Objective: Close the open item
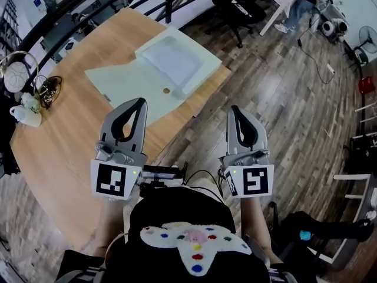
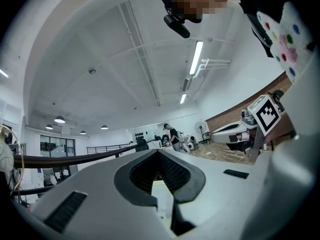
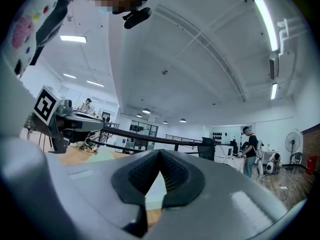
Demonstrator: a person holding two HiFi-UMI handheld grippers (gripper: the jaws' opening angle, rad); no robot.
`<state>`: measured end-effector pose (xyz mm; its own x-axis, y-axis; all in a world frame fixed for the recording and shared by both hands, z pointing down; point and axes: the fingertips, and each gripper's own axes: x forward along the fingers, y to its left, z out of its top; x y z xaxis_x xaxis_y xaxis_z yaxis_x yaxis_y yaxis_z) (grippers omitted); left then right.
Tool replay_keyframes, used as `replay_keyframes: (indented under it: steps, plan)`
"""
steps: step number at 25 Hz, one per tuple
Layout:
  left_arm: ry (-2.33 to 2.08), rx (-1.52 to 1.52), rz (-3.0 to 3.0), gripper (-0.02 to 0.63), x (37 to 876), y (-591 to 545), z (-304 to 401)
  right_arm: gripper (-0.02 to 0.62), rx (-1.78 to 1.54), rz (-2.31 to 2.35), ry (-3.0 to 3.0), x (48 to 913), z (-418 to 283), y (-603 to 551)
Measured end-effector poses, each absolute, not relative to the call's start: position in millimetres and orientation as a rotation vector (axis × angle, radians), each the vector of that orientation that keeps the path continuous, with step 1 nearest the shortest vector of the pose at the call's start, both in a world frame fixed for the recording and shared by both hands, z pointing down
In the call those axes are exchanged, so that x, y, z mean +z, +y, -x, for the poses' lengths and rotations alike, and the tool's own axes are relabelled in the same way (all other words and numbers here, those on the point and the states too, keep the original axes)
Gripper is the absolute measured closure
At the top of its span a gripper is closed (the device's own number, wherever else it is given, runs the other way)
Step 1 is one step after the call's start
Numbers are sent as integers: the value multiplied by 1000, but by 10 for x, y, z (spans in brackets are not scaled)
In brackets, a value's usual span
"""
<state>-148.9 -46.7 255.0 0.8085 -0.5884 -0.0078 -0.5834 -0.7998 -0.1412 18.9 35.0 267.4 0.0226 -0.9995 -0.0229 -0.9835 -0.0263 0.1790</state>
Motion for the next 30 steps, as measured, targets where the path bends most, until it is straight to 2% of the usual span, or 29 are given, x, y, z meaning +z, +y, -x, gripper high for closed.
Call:
replay_keyframes:
  steps: [22,25,30]
  plan:
    - [1408,-205,2811,593,3021,-966,2190,587,-190,-1900,-2342,2871,62,-400]
    - [1503,-249,2825,522,3150,-984,2262,588,-174,-1846,-2383,2904,77,-496]
    - [1678,-311,2850,455,3433,-1036,2358,587,-161,-1768,-2429,2959,70,-676]
